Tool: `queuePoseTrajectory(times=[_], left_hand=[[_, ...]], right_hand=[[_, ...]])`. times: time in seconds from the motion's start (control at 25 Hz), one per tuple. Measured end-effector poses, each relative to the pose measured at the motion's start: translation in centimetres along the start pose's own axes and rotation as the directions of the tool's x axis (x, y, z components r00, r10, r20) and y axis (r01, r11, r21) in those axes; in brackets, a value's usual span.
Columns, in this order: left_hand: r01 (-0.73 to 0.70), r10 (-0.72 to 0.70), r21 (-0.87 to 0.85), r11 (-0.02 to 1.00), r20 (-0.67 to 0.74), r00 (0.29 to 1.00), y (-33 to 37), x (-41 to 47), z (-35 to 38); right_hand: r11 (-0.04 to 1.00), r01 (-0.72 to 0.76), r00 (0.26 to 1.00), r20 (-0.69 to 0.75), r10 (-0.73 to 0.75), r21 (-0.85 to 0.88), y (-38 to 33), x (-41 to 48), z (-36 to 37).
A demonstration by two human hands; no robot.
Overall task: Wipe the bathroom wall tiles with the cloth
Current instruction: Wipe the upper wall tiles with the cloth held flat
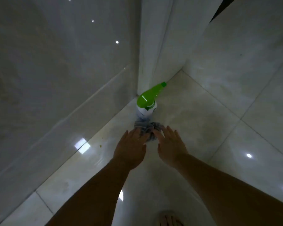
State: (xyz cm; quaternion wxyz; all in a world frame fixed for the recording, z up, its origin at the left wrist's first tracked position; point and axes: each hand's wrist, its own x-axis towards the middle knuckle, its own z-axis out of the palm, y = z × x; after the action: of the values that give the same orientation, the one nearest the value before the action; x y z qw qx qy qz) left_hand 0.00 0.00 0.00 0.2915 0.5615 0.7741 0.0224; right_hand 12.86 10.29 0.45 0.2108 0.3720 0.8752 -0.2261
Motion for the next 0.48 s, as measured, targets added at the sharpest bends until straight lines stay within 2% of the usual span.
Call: queuePoseTrajectory(times=[0.12, 0.16, 0.2, 0.24, 0.32, 0.4, 0.48], left_hand=[[0.063, -0.06, -0.04, 0.997, 0.07, 0.996, 0.1, 2.9, 2.3], [0.08, -0.071, -0.09, 0.993, 0.1, 0.992, 0.3, 3.5, 2.4], [0.084, -0.07, -0.142, 0.986, 0.095, 0.993, 0.6, 4.0, 2.7], [0.09, -0.075, -0.195, 0.977, 0.081, 0.994, 1.0, 3.8, 2.7], [0.101, -0.096, -0.297, 0.95, 0.034, 0.995, 1.5, 2.7, 1.5], [0.114, -0.118, -0.445, 0.888, 0.019, 0.993, 2.5, 0.5, -1.1], [0.105, -0.147, -0.586, 0.803, -0.024, 0.989, 3.9, -3.1, -5.5]], right_hand=[[0.994, -0.079, 0.988, 0.137, 0.068, 0.08, 0.0, 2.4, 1.6], [0.977, -0.076, 0.988, 0.148, 0.046, 0.201, -0.6, 3.0, 1.7], [0.923, -0.093, 0.994, 0.094, 0.062, 0.374, -1.1, 3.5, 2.1], [0.877, -0.104, 0.994, 0.034, 0.1, 0.469, -1.4, 3.6, 2.5], [0.704, -0.153, 0.971, -0.027, 0.237, 0.693, -1.8, 3.6, 2.3], [0.555, -0.152, 0.963, -0.004, 0.27, 0.818, -2.6, 1.5, -0.2], [0.512, -0.154, 0.96, 0.006, 0.279, 0.845, -4.0, -2.5, -3.8]])
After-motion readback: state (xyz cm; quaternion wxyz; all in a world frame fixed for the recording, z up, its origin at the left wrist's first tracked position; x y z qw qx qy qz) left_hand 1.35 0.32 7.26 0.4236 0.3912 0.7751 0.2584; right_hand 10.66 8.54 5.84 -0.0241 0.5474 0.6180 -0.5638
